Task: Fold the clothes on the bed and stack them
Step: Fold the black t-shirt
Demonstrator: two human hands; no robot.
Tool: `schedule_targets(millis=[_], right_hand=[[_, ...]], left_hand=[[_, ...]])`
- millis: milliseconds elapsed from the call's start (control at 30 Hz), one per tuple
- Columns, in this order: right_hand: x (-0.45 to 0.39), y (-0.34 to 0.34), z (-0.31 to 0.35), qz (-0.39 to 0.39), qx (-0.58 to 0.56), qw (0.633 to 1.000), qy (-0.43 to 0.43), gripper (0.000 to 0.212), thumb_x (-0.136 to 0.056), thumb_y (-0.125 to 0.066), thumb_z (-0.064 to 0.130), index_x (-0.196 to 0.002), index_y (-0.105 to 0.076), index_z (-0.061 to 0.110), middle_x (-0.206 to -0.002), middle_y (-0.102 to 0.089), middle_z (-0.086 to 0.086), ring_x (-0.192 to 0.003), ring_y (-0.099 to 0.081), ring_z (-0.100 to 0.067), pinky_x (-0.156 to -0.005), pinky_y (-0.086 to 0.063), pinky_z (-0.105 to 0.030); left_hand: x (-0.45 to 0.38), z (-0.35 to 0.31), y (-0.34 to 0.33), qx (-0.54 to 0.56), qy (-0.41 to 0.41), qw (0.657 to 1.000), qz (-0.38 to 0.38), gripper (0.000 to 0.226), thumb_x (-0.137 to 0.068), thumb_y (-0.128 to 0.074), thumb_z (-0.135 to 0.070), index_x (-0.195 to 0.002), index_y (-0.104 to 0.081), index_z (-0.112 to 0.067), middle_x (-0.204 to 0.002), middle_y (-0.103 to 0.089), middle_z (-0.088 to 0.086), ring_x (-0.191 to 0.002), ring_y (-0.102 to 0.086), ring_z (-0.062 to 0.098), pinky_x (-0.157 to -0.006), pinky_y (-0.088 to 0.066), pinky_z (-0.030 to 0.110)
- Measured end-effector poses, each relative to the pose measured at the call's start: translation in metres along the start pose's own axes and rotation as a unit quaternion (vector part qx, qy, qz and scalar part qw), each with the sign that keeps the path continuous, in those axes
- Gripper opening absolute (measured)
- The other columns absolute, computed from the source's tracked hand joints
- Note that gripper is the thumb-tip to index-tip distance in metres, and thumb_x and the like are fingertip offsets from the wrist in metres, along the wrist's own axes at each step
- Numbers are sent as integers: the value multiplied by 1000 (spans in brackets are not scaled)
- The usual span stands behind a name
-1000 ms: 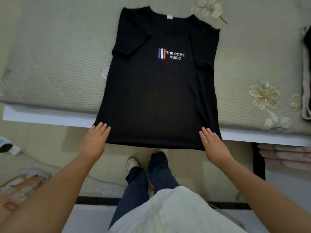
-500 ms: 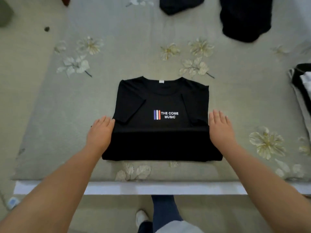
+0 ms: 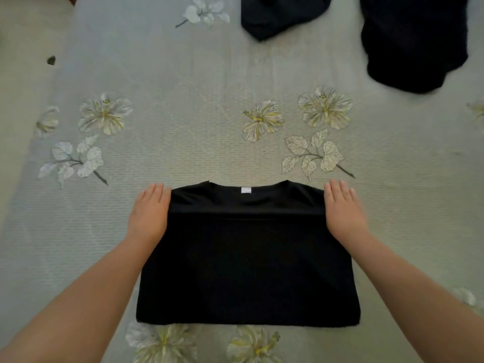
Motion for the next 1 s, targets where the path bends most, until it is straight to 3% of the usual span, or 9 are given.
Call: schedule_targets(millis=[167,300,500,667,733,833,900,967,1000], right_hand=[[-46,-5,2,19,-5,1000,-14,59,-93,-23,4,-145,8,4,-154,9,-13,-142,9,-26,-115,4,-36],[-72,-6,1,42,-17,999,-22,64,-92,-32,7,-145,4,5,-155,5,-11,-143,7,-26,-115,1,-38],[-97,14,-39,-47,-164,974,-148,67,-72,-57,6,-134,-31,3,-140,-37,-15,-133,-29,-27,-111,-12,-52],[-86,22,-39,-166,-226,939,-201,57,-84,-50,7,-137,-31,-3,-146,-31,-19,-139,-21,-30,-111,-5,-54],[-77,27,-25,-200,-220,941,-163,47,-84,-50,4,-129,-42,-8,-140,-38,-24,-134,-30,-36,-108,-13,-56],[-53,35,13,-275,-149,950,22,24,-75,-48,3,-86,-64,-10,-101,-63,-29,-101,-59,-46,-86,-42,-61],[-36,28,36,-269,-113,946,139,20,-73,-49,7,-71,-65,-5,-86,-67,-23,-90,-65,-42,-78,-49,-58],[-32,14,49,-209,-92,951,208,10,-70,-68,7,-76,-68,-2,-90,-68,-21,-94,-65,-39,-81,-48,-55],[-37,4,49,-166,-90,961,203,21,-70,-74,10,-88,-69,-1,-101,-67,-20,-103,-62,-37,-87,-46,-53]], left_hand=[[-46,1,-19,14,-1,1000,27,59,-93,-26,2,-144,2,-3,-154,2,13,-142,3,23,-116,1,31],[-76,6,-22,73,-2,997,25,64,-87,-36,9,-145,-10,-4,-154,-6,13,-142,-1,24,-116,-1,33],[-93,33,0,275,172,936,-137,62,-74,-51,11,-134,-35,7,-146,-22,28,-136,-19,39,-111,-15,46],[-65,-23,-5,227,-20,960,-163,39,-71,-45,0,-104,-58,16,-116,-51,39,-110,-47,56,-92,-35,66],[-48,-46,-12,188,-97,964,-159,38,-74,-40,-7,-95,-63,14,-107,-59,36,-102,-54,54,-84,-38,67],[-25,-71,-29,143,-206,961,-113,37,-76,-39,-12,-90,-69,5,-103,-65,26,-99,-61,45,-80,-42,63],[-22,-75,-37,108,-233,963,-87,41,-79,-38,-19,-94,-70,0,-106,-66,20,-102,-61,40,-82,-45,59],[-35,-66,-41,91,-194,974,-71,45,-82,-38,-27,-107,-66,-2,-117,-62,19,-110,-56,40,-87,-43,58],[-44,-59,-43,95,-154,981,-62,45,-86,-40,-29,-117,-61,-4,-127,-56,18,-119,-49,40,-95,-37,58]])
Point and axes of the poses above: each hand's wrist, its own x-axis away from the middle knuckle, its own y-axis out of the back of the hand, z = x × y, the point moved 7 cm from there along -x, towards the middle knuckle
